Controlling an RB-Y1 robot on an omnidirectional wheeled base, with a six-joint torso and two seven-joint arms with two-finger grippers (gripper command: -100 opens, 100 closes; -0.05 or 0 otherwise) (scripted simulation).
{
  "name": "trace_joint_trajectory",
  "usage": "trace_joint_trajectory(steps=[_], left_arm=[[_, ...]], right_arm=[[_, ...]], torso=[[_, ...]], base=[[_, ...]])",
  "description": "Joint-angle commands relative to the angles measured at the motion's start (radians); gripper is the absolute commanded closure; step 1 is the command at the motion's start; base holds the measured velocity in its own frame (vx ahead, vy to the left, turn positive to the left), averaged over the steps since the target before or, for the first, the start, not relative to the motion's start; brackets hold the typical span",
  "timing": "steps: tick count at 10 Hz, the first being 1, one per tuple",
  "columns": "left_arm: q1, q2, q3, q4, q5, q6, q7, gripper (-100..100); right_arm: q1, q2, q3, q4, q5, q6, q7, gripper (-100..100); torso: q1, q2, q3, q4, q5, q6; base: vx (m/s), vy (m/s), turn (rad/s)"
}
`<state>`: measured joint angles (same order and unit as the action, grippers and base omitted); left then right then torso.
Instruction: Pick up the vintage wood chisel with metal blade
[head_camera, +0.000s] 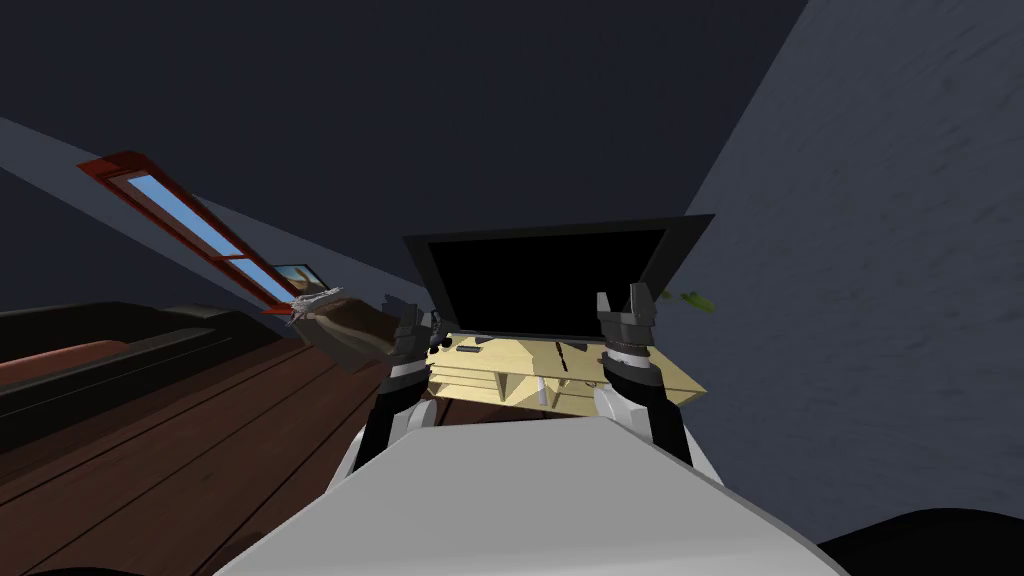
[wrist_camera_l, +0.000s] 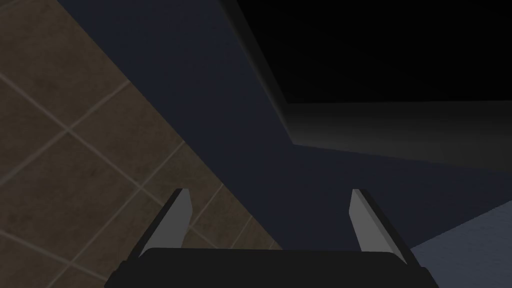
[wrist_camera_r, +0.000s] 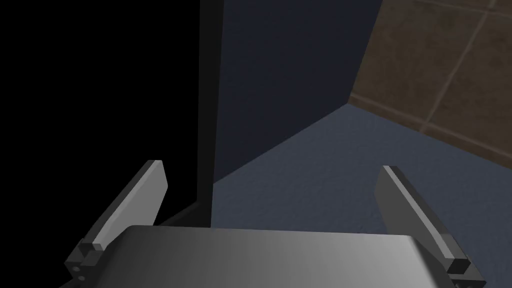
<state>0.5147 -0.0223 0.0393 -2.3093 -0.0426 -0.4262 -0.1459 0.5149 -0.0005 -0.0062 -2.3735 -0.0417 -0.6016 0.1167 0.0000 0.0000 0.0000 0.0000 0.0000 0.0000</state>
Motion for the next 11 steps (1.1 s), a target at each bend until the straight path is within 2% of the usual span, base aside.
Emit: trace_joint_trajectory(steps=[1, 4, 7, 8, 10, 11], left_arm=[[0.000, 0.000, 0.000, 0.000, 0.000, 0.000, 0.000, 0], [0.000, 0.000, 0.000, 0.000, 0.000, 0.000, 0.000, 0], [0.000, 0.000, 0.000, 0.000, 0.000, 0.000, 0.000, 0], [0.000, 0.000, 0.000, 0.000, 0.000, 0.000, 0.000, 0], [0.000, 0.000, 0.000, 0.000, 0.000, 0.000, 0.000, 0], [0.000, 0.000, 0.000, 0.000, 0.000, 0.000, 0.000, 0]], right_arm=[[0.003, -0.045, 0.008, 0.027, -0.007, 0.004, -0.001, -100], [0.011, -0.106, 0.028, 0.093, -0.022, 0.013, -0.003, -100], [0.023, -0.164, 0.058, 0.189, -0.044, 0.028, -0.009, -100], [0.023, -0.164, 0.058, 0.193, -0.044, 0.028, -0.009, -100], [0.034, -0.202, 0.083, 0.265, -0.061, 0.041, -0.015, -100], [0.034, -0.202, 0.083, 0.275, -0.061, 0.041, -0.015, -100]], torso=[[0.000, 0.000, 0.000, 0.000, 0.000, 0.000], [0.004, 0.002, 0.001, 0.000, 0.001, 0.000], [0.007, 0.004, 0.002, 0.001, 0.001, 0.000], [0.007, 0.004, 0.002, 0.001, 0.002, 0.000], [0.004, 0.004, 0.002, 0.001, 0.001, 0.000], [0.005, 0.005, 0.003, 0.001, 0.001, 0.000]], base=[[-0.016, 0.025, 0.051], [-0.034, 0.061, 0.065], [-0.054, 0.100, 0.090], [-0.043, 0.060, 0.033], [-0.061, 0.071, 0.100], [-0.053, 0.062, 0.032]])
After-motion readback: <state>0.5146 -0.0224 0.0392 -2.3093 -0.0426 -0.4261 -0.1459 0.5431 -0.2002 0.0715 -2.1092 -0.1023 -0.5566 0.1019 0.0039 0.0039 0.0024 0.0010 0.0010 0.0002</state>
